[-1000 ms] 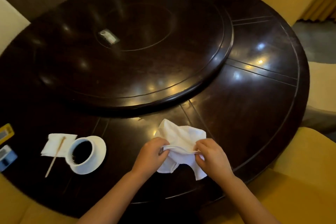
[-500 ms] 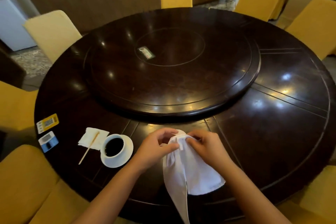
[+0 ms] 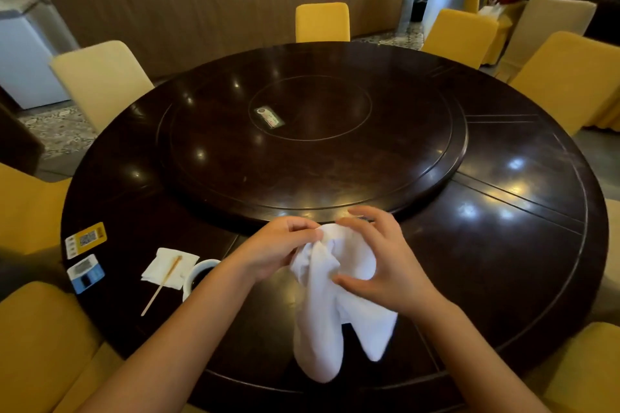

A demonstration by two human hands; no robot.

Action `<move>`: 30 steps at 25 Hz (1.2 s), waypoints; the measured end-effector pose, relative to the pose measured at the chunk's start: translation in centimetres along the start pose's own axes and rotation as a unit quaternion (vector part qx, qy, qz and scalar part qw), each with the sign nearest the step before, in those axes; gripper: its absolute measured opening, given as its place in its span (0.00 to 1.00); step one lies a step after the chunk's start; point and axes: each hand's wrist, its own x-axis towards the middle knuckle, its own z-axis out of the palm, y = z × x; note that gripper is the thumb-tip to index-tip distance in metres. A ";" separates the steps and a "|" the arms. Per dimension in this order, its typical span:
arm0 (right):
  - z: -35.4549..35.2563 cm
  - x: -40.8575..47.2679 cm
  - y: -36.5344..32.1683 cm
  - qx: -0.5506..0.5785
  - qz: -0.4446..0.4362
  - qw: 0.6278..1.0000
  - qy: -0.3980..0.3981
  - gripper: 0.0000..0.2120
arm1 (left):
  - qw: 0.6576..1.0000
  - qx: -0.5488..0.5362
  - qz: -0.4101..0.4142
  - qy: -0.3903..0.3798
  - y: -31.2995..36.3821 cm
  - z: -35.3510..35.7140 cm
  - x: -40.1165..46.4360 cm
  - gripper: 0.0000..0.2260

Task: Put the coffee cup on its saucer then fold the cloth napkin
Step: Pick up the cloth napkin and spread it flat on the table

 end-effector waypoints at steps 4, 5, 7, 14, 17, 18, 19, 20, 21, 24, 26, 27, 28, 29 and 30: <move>1.5 -0.8 0.1 -0.088 0.004 0.996 0.033 0.23 | 0.998 -0.002 -0.031 -0.063 0.3 0.6 0.3 0.08; 1.6 -0.8 0.2 -0.084 0.011 0.995 0.060 0.21 | 0.996 -0.012 -0.038 -0.074 0.3 0.6 0.3 0.08; 1.7 -0.9 0.3 -0.092 0.005 0.990 0.106 0.15 | 0.994 -0.034 -0.051 -0.085 0.3 0.7 0.2 0.08; -1.2 2.2 0.9 0.148 0.208 0.967 -0.006 0.13 | 0.940 0.213 0.127 0.233 -0.7 0.8 -0.1 0.14; -3.0 3.7 1.0 0.140 0.237 0.961 -0.006 0.13 | 0.840 0.327 0.274 0.336 -1.8 2.6 -2.2 0.23; -3.4 4.1 0.8 0.120 0.235 0.964 -0.003 0.13 | 0.822 0.348 0.289 0.344 -2.1 3.8 -2.9 0.23; -3.5 4.3 0.6 0.097 0.235 0.967 0.002 0.12 | 0.833 0.340 0.275 0.340 -2.3 5.1 -3.5 0.24; -3.6 4.5 0.2 0.077 0.233 0.969 0.014 0.10 | 0.868 0.296 0.234 0.321 -2.2 6.3 -3.9 0.24; -3.5 4.5 -0.1 0.059 0.231 0.971 0.032 0.09 | 0.914 0.220 0.178 0.290 -1.9 7.2 -4.1 0.26; -2.9 4.1 -0.8 0.019 0.211 0.973 0.094 0.07 | 0.978 0.007 0.044 0.204 -1.6 8.1 -3.3 0.22; -2.9 3.6 -1.0 0.040 0.192 0.974 0.112 0.08 | 0.983 0.012 0.019 0.180 -1.2 7.3 -2.7 0.11; -3.0 3.2 -0.9 0.062 0.175 0.977 0.104 0.08 | 0.986 0.030 0.028 0.163 -0.9 6.6 -2.5 0.07; -3.2 2.8 -0.7 0.089 0.153 0.981 0.080 0.07 | 0.988 0.045 0.051 0.141 -0.6 5.7 -2.3 0.05; -3.5 2.4 -0.6 0.118 0.132 0.983 0.040 0.07 | 0.988 0.065 0.079 0.120 -0.1 4.8 -2.2 0.05; -3.8 2.1 -0.6 0.155 0.119 0.981 -0.004 0.07 | 0.986 0.091 0.107 0.094 0.6 3.9 -2.3 0.05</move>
